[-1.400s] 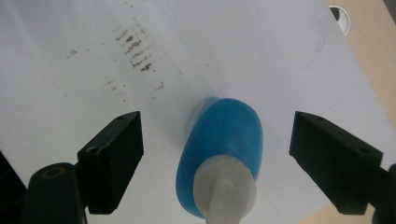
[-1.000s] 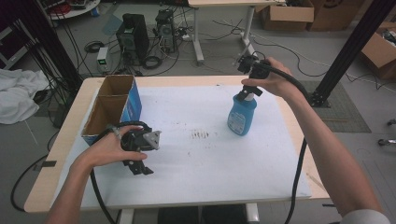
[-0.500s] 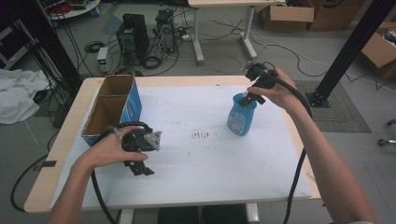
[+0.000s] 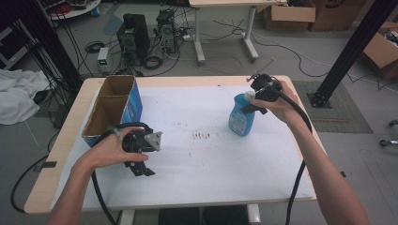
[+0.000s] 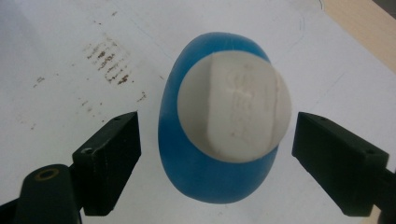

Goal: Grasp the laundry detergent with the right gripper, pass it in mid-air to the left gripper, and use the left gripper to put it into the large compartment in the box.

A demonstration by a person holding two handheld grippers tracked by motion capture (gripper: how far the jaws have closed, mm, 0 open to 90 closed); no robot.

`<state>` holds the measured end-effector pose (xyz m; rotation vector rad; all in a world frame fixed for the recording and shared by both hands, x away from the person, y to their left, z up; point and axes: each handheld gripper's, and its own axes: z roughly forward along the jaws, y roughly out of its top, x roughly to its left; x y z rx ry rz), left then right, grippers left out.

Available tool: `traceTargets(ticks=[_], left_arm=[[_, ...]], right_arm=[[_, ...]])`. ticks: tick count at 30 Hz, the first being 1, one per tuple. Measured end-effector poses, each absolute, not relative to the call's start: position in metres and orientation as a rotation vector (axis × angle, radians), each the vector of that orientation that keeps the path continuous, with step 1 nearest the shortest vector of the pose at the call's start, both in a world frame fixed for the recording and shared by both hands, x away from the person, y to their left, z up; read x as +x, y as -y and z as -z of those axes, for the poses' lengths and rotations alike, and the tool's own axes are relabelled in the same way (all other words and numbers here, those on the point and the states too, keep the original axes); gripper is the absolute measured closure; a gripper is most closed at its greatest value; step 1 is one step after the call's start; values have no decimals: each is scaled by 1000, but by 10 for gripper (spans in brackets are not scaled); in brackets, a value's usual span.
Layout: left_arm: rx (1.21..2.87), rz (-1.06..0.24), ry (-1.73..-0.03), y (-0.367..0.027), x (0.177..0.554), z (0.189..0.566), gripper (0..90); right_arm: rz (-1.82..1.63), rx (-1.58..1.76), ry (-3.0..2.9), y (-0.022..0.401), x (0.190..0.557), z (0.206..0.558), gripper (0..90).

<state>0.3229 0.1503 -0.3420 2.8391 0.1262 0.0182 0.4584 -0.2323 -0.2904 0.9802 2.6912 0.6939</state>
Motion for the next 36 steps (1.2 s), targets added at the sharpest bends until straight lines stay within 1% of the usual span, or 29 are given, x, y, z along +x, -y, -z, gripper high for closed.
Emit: traceTargets(ticks=[7,25,36], left_arm=[[2840,-15,-125,-149,322,343,179],[2840,-15,-130,-150,324,344,179],[2844,-9,-134,-149,325,346,179]], right_arm=[[-751,1008,-2663,240,452,305,154],[-883,1094,-2577,245,444,335,157],[-906,1118,-2556,245,443,344,170]])
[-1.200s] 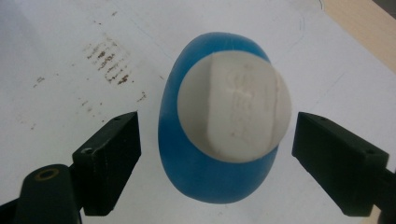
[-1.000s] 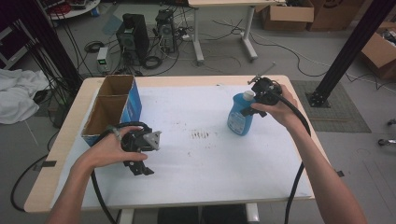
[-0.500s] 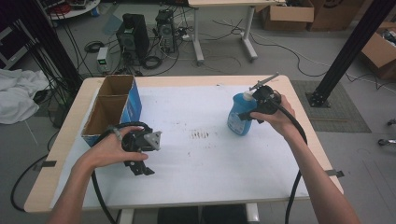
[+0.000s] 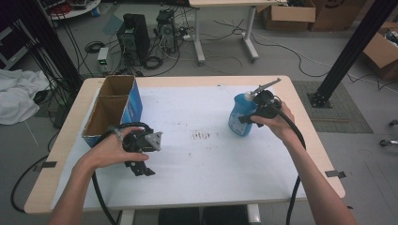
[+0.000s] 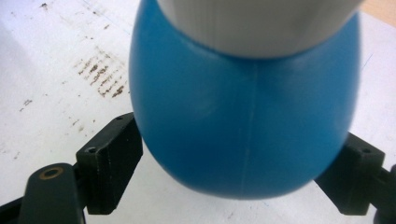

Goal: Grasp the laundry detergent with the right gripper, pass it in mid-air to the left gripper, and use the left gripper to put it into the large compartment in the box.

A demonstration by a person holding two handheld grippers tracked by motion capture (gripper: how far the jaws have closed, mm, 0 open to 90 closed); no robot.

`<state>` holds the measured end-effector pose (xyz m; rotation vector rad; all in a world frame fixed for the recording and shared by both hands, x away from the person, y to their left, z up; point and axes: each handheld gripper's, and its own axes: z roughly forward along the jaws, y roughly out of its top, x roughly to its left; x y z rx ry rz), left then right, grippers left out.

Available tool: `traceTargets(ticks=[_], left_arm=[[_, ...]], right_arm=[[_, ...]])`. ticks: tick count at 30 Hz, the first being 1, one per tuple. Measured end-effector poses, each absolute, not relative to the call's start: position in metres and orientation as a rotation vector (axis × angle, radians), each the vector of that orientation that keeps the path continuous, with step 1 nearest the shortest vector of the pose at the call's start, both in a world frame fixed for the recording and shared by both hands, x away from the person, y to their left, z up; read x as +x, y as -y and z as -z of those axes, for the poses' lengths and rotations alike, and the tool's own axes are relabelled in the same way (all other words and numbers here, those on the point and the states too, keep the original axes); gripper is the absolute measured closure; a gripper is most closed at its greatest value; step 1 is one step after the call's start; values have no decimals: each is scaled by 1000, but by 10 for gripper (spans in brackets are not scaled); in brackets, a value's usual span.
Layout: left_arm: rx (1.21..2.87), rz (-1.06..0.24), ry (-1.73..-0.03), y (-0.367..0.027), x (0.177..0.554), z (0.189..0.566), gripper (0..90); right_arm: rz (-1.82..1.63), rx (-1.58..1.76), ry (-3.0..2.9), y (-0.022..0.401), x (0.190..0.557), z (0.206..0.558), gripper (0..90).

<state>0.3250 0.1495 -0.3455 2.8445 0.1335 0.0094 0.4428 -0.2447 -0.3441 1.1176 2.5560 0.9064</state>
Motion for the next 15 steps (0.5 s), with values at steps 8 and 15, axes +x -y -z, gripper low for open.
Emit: traceTargets(ticks=[8,15], left_arm=[[2842,-10,-133,-149,325,346,179],[2844,-13,-134,-150,325,346,179]], right_arm=[[-930,1115,-2526,245,442,347,245],[-948,1111,-2509,246,442,347,294]])
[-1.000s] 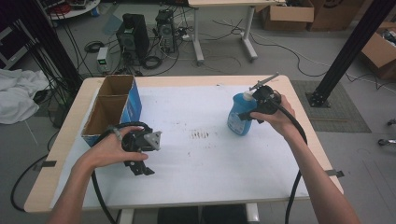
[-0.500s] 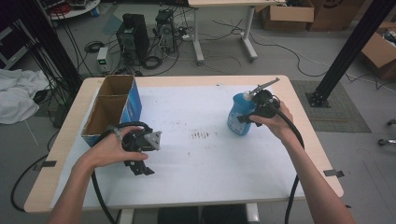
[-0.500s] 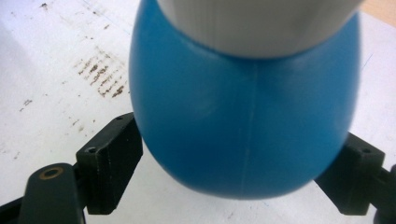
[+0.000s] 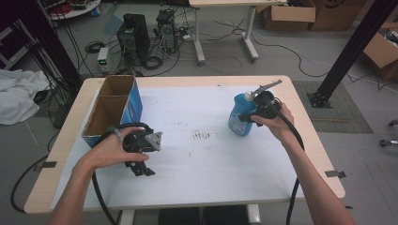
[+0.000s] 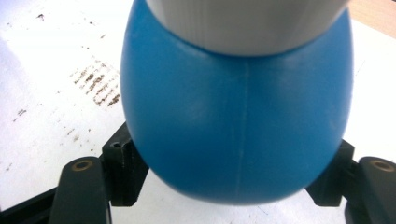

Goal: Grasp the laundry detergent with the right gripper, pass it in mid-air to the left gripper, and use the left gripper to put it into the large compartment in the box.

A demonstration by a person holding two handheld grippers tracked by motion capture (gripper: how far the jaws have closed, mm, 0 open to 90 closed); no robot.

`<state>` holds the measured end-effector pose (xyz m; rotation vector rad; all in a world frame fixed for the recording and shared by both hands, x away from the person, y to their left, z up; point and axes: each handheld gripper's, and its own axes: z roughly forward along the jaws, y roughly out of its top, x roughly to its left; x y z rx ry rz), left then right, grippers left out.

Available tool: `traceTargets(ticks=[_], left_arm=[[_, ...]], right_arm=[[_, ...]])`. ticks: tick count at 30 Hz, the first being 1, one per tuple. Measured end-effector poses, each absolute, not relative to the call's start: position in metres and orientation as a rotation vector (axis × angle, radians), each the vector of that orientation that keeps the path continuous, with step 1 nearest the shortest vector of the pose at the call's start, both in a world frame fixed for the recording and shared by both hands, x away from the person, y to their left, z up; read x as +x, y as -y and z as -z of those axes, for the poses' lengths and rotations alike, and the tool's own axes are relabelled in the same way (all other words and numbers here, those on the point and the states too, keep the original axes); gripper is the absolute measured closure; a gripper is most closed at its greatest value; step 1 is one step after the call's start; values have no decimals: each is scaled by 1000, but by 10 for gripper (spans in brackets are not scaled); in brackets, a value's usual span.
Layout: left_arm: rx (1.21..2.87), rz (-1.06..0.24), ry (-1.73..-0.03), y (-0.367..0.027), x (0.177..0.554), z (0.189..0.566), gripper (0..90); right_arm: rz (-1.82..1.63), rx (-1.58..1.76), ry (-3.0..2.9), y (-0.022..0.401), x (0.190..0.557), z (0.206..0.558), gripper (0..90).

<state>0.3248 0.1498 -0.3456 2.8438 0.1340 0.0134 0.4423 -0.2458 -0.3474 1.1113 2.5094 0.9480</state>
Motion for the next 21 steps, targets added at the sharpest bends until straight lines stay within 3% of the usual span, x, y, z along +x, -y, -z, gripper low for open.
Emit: traceTargets(ticks=[21], left_arm=[[2835,-1,-146,-152,324,349,179]], right_arm=[[-986,1110,-2478,242,442,352,368]])
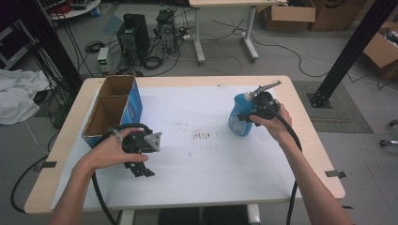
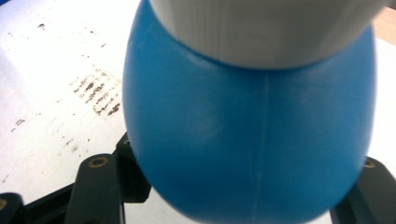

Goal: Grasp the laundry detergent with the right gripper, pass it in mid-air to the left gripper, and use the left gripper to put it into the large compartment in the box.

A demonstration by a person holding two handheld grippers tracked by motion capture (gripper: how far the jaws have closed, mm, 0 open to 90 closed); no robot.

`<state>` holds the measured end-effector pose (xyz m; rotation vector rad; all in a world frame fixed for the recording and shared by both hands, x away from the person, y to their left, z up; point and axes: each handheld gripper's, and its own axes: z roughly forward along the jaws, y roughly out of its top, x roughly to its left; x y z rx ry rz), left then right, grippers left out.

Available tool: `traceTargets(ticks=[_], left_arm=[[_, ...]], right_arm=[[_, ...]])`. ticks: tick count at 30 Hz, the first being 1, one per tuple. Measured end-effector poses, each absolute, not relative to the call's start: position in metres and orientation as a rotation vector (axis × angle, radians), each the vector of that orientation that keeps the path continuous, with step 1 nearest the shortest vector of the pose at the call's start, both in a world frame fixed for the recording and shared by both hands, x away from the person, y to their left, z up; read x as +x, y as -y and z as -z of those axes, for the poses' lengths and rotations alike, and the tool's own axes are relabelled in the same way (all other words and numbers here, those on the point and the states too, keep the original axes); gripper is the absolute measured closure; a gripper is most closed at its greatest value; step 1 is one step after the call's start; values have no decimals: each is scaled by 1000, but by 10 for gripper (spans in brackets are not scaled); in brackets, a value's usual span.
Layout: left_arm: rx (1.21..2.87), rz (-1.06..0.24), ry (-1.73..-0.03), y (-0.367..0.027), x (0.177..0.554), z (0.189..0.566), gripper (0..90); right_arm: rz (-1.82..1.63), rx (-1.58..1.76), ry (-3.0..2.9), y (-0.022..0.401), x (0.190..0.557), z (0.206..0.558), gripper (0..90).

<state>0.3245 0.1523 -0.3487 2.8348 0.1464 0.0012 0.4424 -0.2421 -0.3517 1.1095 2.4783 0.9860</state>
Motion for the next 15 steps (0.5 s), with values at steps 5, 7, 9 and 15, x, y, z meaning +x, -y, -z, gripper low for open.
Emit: traceTargets(ticks=[5,7,9,15], left_arm=[[2836,-1,-146,-152,325,349,179],[2835,-1,-146,-152,325,349,179],[2837,1,-145,-152,325,349,179],[2837,1,-148,-152,325,349,179]], right_arm=[[-986,1105,-2468,241,442,352,381],[-989,1098,-2462,242,441,352,390],[-993,1097,-2460,242,441,353,391],[-1002,1102,-2449,242,441,354,393]])
